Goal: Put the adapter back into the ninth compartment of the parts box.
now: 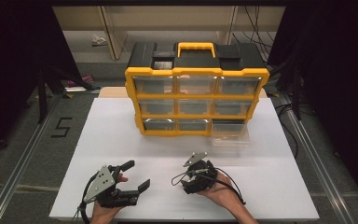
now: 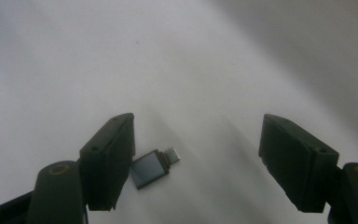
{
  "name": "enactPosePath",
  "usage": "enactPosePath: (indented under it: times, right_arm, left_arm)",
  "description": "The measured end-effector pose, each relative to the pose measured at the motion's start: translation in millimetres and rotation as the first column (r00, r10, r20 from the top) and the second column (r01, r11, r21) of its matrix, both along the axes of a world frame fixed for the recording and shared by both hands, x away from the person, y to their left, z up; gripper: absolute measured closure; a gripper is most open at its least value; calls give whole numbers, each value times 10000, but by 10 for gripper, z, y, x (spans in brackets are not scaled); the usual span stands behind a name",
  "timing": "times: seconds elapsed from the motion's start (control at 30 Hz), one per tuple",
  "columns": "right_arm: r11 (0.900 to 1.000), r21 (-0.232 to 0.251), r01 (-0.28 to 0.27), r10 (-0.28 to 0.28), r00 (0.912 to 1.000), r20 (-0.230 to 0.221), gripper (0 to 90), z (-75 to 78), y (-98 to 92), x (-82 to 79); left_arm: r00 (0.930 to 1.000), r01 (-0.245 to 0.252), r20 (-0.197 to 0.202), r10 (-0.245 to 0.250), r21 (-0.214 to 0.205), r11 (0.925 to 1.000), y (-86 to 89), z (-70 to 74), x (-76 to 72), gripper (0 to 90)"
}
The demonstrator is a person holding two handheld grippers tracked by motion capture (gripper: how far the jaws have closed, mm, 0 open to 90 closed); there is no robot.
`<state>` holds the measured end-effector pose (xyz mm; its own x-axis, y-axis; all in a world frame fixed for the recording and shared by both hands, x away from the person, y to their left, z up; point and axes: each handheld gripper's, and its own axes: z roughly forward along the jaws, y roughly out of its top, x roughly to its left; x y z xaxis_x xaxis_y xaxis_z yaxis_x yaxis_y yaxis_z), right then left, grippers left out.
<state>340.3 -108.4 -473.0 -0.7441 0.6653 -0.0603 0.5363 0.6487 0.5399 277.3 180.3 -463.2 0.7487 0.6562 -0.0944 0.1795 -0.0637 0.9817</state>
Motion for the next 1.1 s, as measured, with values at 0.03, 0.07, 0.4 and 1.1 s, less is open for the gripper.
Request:
enactPosePath:
  times: [0.03,0.07,0.4,1.1]
  right_arm:
    - [10000,-91,17,-17,10000,-61,279,-3,3,0]
    - [9999,-111,11,-12,10000,-78,279,-8,6,1]
    - [9995,-276,-168,157,9990,-423,352,-20,-9,21]
    - [9958,-646,-645,557,9900,-1298,583,39,-12,-10]
  left_arm:
    - [10000,-4,3,4,7,10000,0,0,0,148]
    - [10000,-3,-9,3,0,10000,-1,-1,1,148]
    - [10000,-7,-54,7,12,10000,-1,-4,5,151]
    - [10000,15,-60,-15,-1,10000,-4,-5,6,154]
